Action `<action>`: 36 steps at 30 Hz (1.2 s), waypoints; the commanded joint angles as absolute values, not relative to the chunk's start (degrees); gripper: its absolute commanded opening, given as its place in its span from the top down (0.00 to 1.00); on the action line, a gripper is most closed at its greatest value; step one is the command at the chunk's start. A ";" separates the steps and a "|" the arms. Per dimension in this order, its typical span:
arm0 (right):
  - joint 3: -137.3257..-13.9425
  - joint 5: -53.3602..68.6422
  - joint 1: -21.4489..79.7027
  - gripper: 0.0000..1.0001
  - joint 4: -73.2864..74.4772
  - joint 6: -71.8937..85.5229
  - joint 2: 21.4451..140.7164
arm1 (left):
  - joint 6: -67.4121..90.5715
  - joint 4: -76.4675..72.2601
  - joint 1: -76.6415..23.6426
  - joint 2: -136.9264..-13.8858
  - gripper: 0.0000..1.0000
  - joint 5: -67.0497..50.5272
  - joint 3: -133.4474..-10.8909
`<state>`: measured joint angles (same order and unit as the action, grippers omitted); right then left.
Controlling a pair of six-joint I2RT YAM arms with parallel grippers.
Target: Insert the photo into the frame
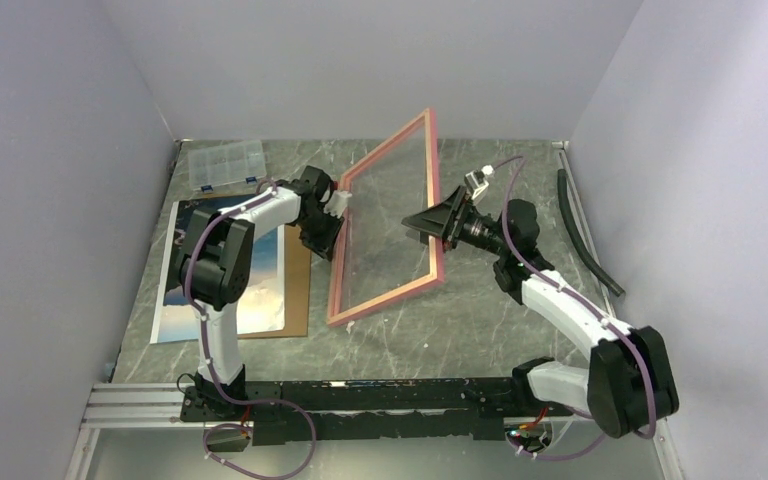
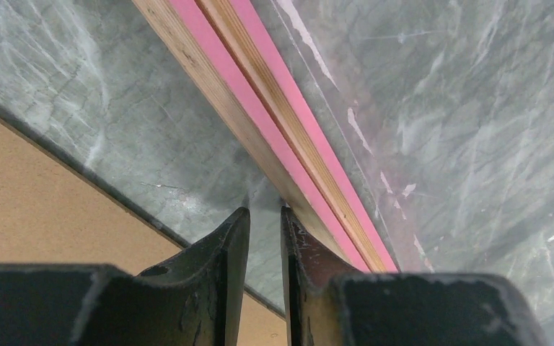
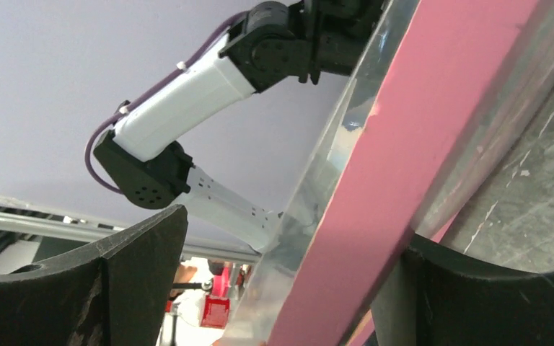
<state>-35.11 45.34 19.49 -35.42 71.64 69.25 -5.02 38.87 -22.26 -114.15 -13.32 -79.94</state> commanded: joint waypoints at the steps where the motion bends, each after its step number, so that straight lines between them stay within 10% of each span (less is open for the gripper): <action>1: -42.72 43.27 18.48 0.11 -24.41 63.36 64.07 | -4.62 39.26 -20.95 -113.23 0.71 -17.83 -79.70; 10: -40.52 43.52 18.45 0.18 -27.17 67.54 66.09 | -6.59 40.44 -20.21 -109.86 0.66 -16.63 -79.35; 24: -46.45 39.79 23.77 0.25 -25.72 69.04 68.46 | -9.88 59.00 -27.24 -92.12 0.14 -26.97 -93.95; 36: -50.56 34.69 29.06 0.28 -23.67 70.29 71.45 | -18.30 63.75 -38.85 -78.28 0.07 -23.06 -93.93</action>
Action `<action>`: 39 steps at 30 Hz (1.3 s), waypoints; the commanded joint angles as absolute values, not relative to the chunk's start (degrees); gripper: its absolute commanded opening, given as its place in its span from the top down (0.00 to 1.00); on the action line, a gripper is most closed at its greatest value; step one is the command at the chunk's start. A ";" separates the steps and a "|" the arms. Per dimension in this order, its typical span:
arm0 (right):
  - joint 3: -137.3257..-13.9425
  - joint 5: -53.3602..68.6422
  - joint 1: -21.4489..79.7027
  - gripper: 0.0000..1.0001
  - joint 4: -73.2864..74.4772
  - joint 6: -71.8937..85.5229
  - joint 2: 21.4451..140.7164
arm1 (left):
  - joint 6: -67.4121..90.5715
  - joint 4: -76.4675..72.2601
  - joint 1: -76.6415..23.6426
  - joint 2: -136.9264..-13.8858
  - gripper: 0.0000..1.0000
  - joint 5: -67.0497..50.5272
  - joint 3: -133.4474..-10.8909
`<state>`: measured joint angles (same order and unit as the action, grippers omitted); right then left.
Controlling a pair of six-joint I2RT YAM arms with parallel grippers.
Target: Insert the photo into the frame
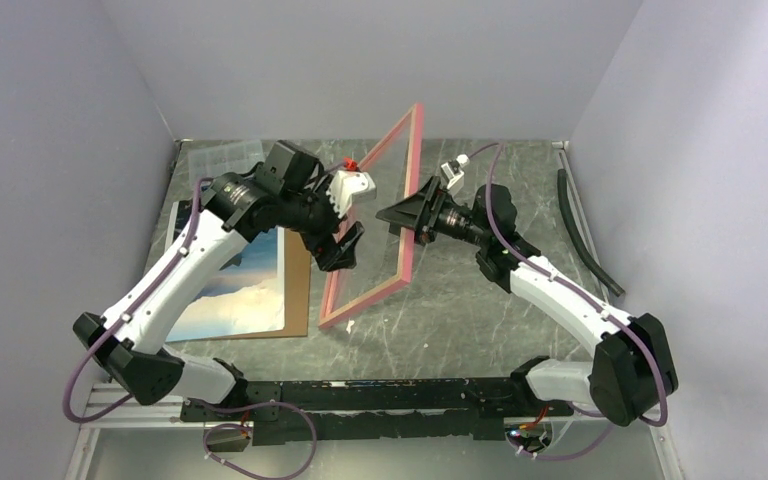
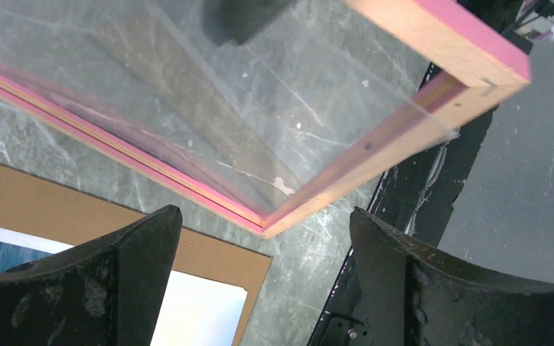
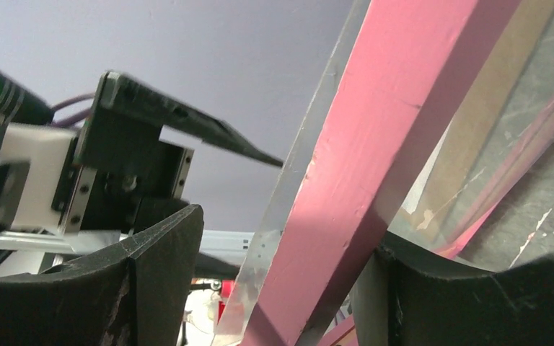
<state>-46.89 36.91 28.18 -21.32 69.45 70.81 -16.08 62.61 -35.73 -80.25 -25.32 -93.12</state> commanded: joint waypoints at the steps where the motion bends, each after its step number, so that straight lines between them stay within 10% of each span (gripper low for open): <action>1: -50.82 34.54 29.23 0.28 -23.48 70.23 71.72 | -16.68 63.77 -39.53 -78.30 0.07 -23.09 -94.49; 24: -55.61 32.67 29.71 0.35 -17.59 68.93 73.63 | -3.05 59.51 -50.22 -79.28 0.06 -18.13 -97.75; 39: -55.47 32.49 29.89 0.36 -16.35 68.16 73.31 | -4.48 56.11 -51.86 -81.33 0.26 -2.52 -97.94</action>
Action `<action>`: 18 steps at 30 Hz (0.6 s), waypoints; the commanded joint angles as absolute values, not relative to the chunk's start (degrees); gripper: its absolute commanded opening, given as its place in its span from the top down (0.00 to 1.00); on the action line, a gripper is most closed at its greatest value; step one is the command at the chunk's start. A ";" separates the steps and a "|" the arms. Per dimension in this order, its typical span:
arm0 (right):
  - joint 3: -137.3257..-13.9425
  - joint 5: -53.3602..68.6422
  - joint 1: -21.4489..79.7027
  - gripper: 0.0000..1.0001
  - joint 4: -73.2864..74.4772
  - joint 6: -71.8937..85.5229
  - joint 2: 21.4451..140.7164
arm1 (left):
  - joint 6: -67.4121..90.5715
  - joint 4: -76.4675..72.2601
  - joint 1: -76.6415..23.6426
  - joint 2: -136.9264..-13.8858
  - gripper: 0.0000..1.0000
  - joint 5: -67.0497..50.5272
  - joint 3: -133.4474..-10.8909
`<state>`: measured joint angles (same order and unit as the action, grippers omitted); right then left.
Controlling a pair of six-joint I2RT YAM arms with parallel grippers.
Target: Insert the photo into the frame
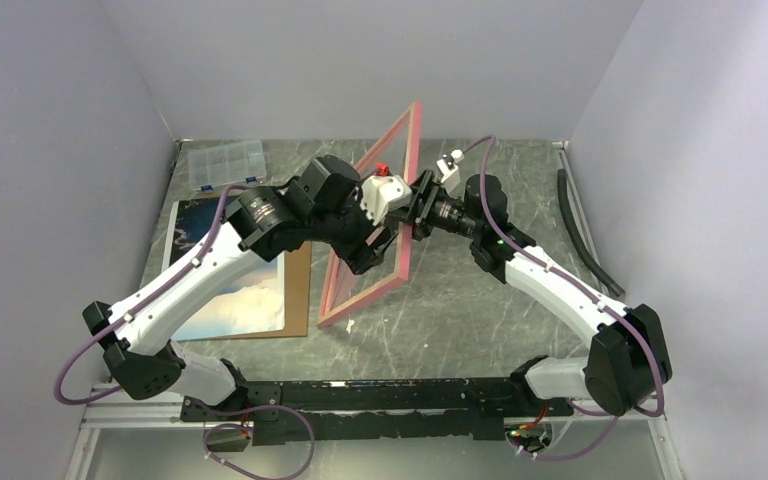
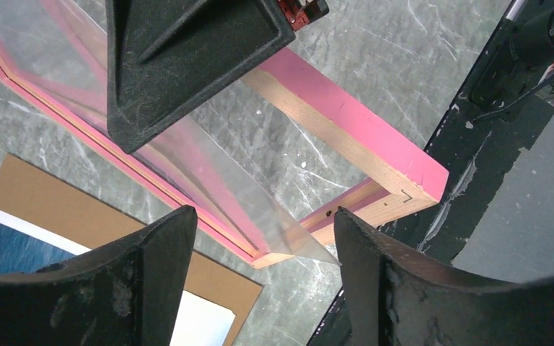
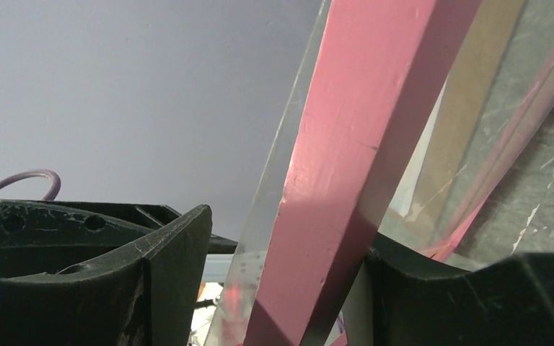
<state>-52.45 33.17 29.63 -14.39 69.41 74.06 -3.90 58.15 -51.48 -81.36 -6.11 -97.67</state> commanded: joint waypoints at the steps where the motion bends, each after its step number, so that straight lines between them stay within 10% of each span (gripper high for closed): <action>1: -55.38 32.39 29.82 0.35 -15.87 67.85 73.11 | -4.60 56.26 -51.86 -81.19 0.30 -2.19 -98.07; 18: -53.52 33.00 27.13 0.18 -12.34 66.11 69.01 | -5.07 56.07 -51.85 -77.38 0.92 3.18 -93.54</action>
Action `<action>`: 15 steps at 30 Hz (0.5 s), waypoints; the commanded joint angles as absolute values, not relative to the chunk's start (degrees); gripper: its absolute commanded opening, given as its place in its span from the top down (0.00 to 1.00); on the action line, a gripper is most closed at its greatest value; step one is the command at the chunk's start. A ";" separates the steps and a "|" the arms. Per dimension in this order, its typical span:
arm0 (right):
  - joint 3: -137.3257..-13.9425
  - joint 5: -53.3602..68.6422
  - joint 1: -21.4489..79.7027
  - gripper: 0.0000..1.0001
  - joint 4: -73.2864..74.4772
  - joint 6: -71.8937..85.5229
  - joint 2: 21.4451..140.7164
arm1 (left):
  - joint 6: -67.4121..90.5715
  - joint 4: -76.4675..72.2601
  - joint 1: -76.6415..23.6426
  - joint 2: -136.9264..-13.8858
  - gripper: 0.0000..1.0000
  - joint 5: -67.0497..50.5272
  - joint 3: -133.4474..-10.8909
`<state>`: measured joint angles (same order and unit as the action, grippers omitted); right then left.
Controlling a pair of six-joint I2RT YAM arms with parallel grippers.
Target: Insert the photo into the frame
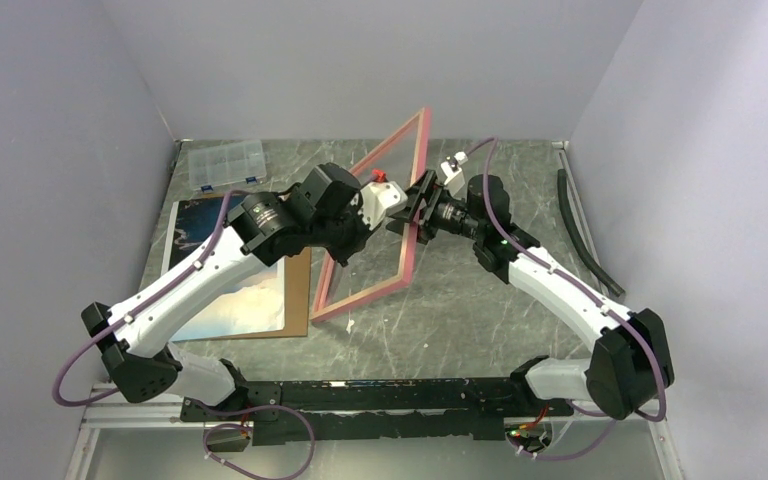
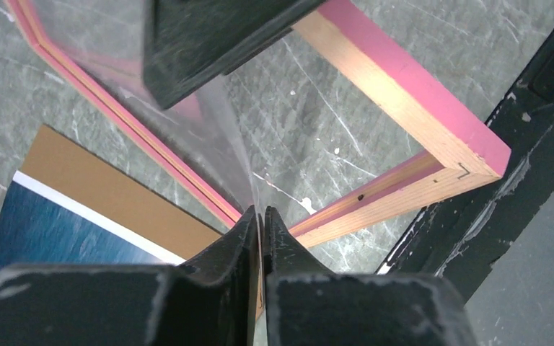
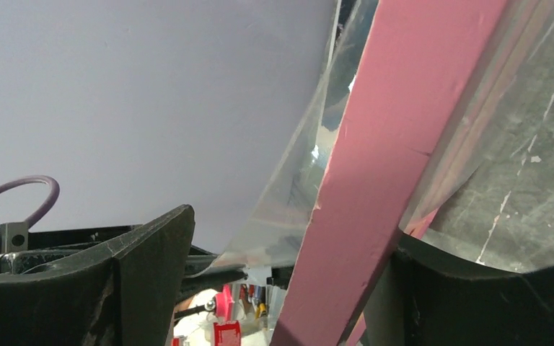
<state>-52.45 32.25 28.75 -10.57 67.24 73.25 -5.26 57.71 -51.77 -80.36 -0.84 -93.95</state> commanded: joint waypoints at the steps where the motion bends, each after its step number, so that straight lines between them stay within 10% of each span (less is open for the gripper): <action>1: -52.84 33.11 26.63 0.18 -12.17 66.10 68.30 | -4.91 55.84 -51.83 -77.24 0.96 3.76 -93.38; 15: -44.02 33.76 21.57 0.24 -5.16 62.01 61.21 | -4.04 54.52 -51.24 -77.28 0.97 6.35 -94.20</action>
<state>-44.93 33.54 23.11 -7.51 65.98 64.38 -4.78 56.47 -51.64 -78.22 4.69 -93.01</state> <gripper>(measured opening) 0.779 0.036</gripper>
